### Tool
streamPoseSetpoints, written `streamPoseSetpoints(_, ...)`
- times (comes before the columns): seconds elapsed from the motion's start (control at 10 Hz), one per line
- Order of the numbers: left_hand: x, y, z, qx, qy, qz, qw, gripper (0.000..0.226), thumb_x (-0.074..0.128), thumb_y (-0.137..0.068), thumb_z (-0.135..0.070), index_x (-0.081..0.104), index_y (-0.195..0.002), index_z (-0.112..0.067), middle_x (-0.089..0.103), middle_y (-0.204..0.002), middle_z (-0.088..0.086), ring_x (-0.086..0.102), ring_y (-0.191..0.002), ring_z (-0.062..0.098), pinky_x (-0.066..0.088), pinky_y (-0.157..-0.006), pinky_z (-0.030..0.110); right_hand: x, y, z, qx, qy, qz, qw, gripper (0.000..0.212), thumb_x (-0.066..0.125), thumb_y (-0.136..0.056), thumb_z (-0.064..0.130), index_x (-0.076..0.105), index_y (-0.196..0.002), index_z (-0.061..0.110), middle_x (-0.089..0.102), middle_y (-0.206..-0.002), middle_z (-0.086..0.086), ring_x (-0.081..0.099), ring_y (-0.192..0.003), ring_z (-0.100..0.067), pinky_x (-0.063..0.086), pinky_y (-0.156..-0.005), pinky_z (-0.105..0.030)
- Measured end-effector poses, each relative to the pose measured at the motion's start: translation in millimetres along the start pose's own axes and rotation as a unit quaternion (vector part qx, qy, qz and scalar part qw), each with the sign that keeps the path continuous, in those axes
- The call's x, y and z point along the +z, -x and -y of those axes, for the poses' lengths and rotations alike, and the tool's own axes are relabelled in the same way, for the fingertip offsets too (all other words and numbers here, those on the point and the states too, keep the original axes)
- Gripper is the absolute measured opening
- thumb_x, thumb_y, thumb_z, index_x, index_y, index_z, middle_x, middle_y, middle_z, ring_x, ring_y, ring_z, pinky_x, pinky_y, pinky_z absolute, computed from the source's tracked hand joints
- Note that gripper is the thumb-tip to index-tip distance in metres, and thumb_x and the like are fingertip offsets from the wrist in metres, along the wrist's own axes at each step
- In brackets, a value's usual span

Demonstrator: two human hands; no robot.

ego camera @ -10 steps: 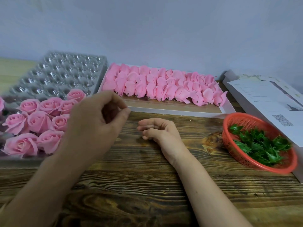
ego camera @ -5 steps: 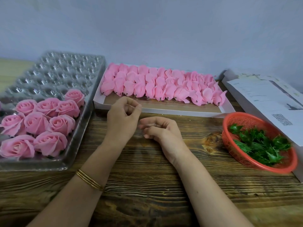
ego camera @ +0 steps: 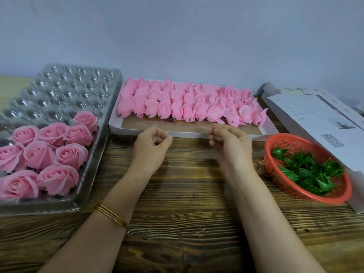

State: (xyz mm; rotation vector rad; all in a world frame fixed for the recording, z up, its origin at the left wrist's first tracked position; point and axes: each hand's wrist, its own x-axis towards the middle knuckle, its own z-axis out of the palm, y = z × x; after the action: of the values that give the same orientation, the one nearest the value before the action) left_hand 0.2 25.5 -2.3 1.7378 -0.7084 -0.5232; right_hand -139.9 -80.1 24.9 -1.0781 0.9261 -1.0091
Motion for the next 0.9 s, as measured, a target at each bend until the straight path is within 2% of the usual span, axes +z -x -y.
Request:
streamPoseSetpoints(0.2,-2,-1,-1,-0.016,-0.01,0.023,1.0,0.01,0.069,-0.091,-0.015,0.064,-0.085,-0.021,0.066,-0.073,-0.002,0.062,-0.074,0.012,0.049,-0.076,0.028,-6,-33,28,-0.02,0.016,-0.07,0.997,0.017,0.056,-0.09,-0.007,0.066,-0.085,0.006,0.064,-0.072,-0.008,0.057,-0.058,-0.011,0.053,-0.062,-0.022)
streamPoseSetpoints(0.3,-2,-3,1,-0.021,-0.004,0.024,0.999,0.012,0.07,-0.091,-0.015,0.065,-0.084,-0.023,0.066,-0.071,-0.003,0.062,-0.073,0.011,0.046,-0.073,0.026,-9,-60,41,-0.026,0.103,-0.119,0.987,0.011,0.057,-0.088,-0.003,0.065,-0.087,0.004,0.061,-0.066,-0.006,0.055,-0.053,-0.012,0.053,-0.061,-0.024)
streamPoseSetpoints(0.4,-2,-3,2,-0.019,-0.005,0.025,0.999,0.012,0.07,-0.09,-0.016,0.064,-0.082,-0.024,0.066,-0.068,-0.006,0.062,-0.071,0.01,0.045,-0.071,0.026,-16,-86,51,-0.016,0.191,-0.135,0.972,0.011,0.056,-0.085,-0.002,0.062,-0.083,0.007,0.056,-0.065,-0.004,0.054,-0.058,-0.018,0.048,-0.057,-0.025)
streamPoseSetpoints(0.5,-3,-3,1,-0.021,-0.003,0.031,0.999,0.01,0.07,-0.091,-0.017,0.065,-0.084,-0.022,0.067,-0.071,-0.004,0.064,-0.074,0.013,0.048,-0.074,0.029,-26,-108,60,0.003,0.199,-0.127,0.972,0.021,0.061,-0.086,0.003,0.05,-0.075,0.018,0.056,-0.074,-0.001,0.056,-0.061,-0.015,0.05,-0.054,-0.025)
streamPoseSetpoints(0.6,-5,-3,-2,-0.024,-0.004,0.038,0.999,0.009,0.069,-0.091,-0.017,0.064,-0.085,-0.022,0.068,-0.074,-0.002,0.063,-0.074,0.012,0.049,-0.074,0.027,-32,-119,64,0.024,0.239,-0.149,0.959,0.019,0.062,-0.087,0.009,0.048,-0.079,0.018,0.056,-0.087,-0.004,0.057,-0.076,-0.021,0.053,-0.068,-0.03)
streamPoseSetpoints(0.7,-6,-3,-4,-0.025,-0.008,0.041,0.999,0.009,0.068,-0.092,-0.018,0.064,-0.086,-0.022,0.067,-0.074,-0.004,0.062,-0.072,0.009,0.045,-0.069,0.024,-49,-150,54,0.02,0.301,-0.197,0.933,0.019,0.064,-0.085,0.008,0.048,-0.095,0.012,0.052,-0.1,-0.012,0.054,-0.09,-0.024,0.051,-0.081,-0.033)
streamPoseSetpoints(0.8,-6,-3,-5,-0.025,-0.012,0.046,0.999,0.008,0.067,-0.093,-0.018,0.064,-0.087,-0.021,0.066,-0.074,-0.005,0.061,-0.072,0.009,0.044,-0.068,0.024,-61,-147,55,0.036,0.36,-0.164,0.918,0.02,0.065,-0.083,0.007,0.048,-0.076,0.015,0.059,-0.105,-0.014,0.061,-0.096,-0.028,0.055,-0.095,-0.044)
streamPoseSetpoints(0.9,-7,-2,-7,-0.026,-0.01,0.049,0.998,0.007,0.067,-0.093,-0.018,0.064,-0.088,-0.021,0.066,-0.075,-0.004,0.061,-0.074,0.009,0.044,-0.069,0.024,-64,-150,53,0.026,0.437,-0.175,0.882,0.014,0.067,-0.084,0.011,0.053,-0.081,0.01,0.062,-0.095,-0.014,0.062,-0.091,-0.028,0.056,-0.092,-0.044)
